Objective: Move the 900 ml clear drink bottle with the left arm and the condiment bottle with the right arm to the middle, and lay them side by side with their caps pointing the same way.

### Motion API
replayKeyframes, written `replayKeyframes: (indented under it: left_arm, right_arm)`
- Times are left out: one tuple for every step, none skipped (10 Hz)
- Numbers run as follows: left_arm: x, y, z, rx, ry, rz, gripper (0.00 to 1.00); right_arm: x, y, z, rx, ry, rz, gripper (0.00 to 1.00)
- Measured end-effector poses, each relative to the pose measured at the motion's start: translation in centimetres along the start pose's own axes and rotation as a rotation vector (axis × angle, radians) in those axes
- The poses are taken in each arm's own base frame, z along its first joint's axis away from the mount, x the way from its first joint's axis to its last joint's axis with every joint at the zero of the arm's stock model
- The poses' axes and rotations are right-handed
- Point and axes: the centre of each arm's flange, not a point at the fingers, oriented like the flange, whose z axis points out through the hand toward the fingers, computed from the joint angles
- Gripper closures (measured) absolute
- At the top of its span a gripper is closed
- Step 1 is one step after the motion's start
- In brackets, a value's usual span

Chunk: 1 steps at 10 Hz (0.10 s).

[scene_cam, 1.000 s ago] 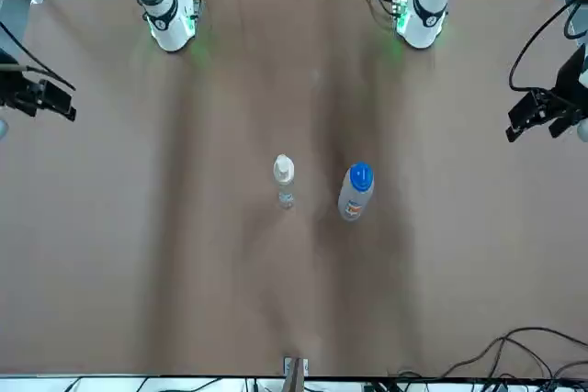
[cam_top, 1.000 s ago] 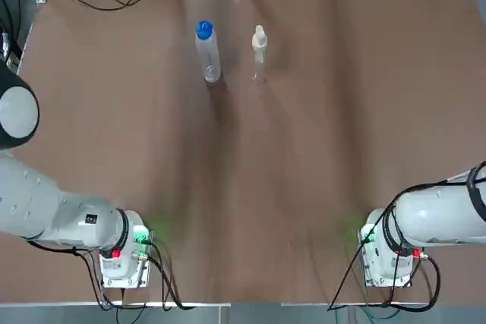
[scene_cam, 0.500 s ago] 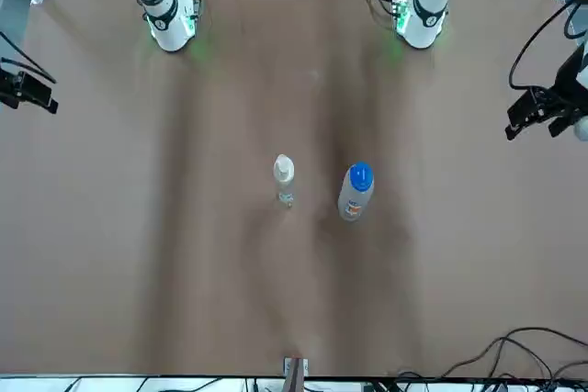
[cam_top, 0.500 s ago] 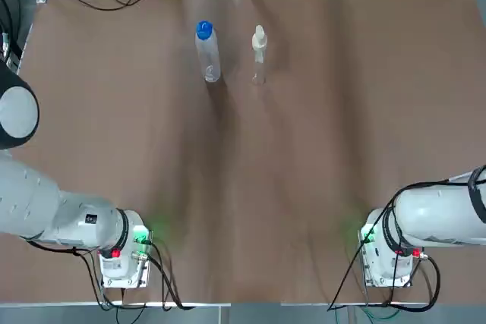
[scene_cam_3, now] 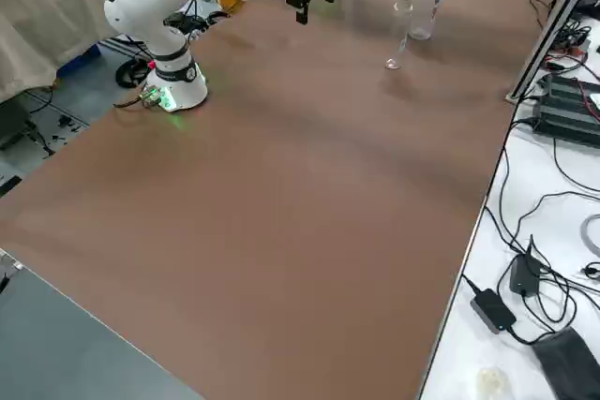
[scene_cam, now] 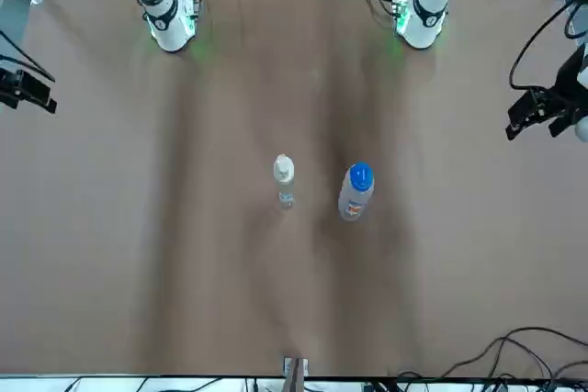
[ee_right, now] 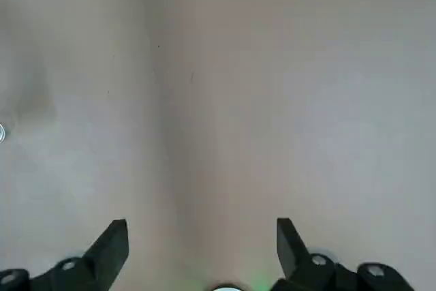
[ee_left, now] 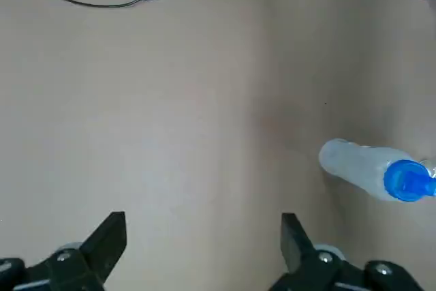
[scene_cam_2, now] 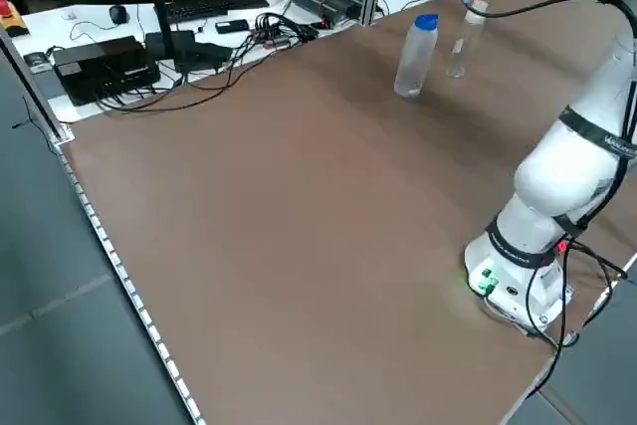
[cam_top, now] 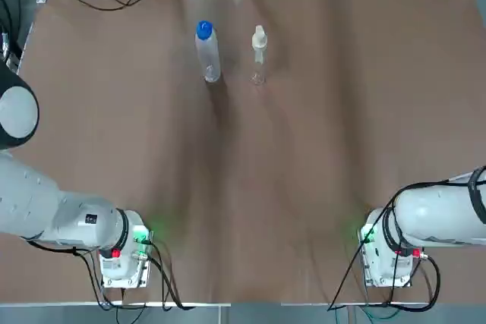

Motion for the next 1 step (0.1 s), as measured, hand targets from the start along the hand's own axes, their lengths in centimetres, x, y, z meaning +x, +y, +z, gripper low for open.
replayKeyframes:
  left_arm:
    - [0.00, 0.00, 0.00, 0.000, 0.000, 0.000, 0.00]
  right_arm:
    - [0.01, 0.10, 0.00, 0.000, 0.000, 0.002, 0.04]
